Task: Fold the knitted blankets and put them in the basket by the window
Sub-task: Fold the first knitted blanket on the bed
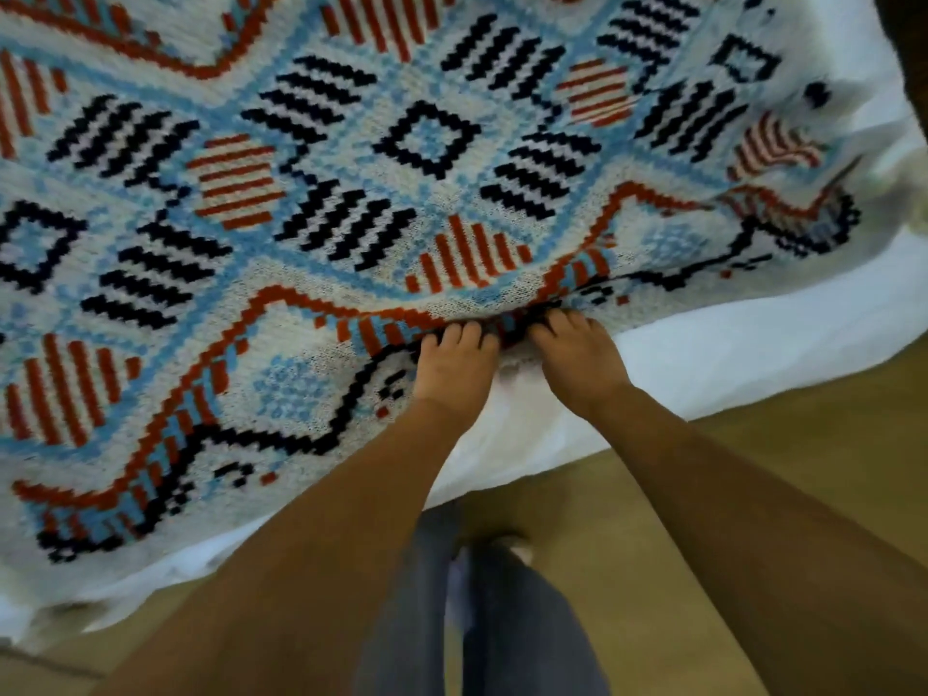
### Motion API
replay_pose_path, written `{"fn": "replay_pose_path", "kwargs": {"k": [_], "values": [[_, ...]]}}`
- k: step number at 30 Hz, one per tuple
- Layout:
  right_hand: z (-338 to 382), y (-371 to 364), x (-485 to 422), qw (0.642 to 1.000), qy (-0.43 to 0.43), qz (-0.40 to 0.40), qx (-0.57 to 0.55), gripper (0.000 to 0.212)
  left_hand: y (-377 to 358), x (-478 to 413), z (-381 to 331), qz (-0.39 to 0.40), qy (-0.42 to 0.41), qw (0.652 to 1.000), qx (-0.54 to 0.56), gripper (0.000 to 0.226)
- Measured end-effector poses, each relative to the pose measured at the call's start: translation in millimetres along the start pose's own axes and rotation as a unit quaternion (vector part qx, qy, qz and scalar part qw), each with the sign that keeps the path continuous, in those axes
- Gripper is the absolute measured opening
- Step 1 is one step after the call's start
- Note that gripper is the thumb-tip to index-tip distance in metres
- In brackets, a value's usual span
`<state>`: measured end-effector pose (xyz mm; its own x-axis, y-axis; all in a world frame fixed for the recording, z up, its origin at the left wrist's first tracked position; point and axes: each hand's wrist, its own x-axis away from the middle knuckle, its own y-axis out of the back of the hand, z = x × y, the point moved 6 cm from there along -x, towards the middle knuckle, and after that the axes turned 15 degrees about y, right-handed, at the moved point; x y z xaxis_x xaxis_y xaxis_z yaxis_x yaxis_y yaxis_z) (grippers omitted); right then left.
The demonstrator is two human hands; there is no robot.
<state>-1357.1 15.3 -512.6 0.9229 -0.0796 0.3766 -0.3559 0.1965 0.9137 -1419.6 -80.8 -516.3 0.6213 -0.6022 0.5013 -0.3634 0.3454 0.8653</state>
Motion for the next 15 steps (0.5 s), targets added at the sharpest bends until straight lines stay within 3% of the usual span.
{"fn": "replay_pose_path", "kwargs": {"k": [4,7,9,12,15], "values": [[-1.1,0.6,-2.1,0.999,0.022,-0.044,-0.001,0.033,-4.8,2.2,-3.2,0.0,-0.011,1.0,0.002,0.026],[10.7,-18.3,24.7,0.997,0.065,-0.026,-0.022,0.032,-18.0,32.6,-12.8,0.012,-0.077,0.997,-0.017,0.028],[26.3,-44.6,58.0,0.994,0.103,0.012,-0.039,0.037,-36.1,56.6,-16.6,0.024,-0.097,0.994,-0.045,0.041],[33.4,-61.2,82.3,0.99,0.114,0.049,-0.067,0.045,-55.1,78.9,-20.4,0.025,-0.054,0.997,-0.043,0.037],[25.5,-35.8,75.6,0.99,0.114,0.043,-0.07,0.033,-57.3,85.5,-27.2,0.02,0.041,0.999,-0.024,0.034]]}}
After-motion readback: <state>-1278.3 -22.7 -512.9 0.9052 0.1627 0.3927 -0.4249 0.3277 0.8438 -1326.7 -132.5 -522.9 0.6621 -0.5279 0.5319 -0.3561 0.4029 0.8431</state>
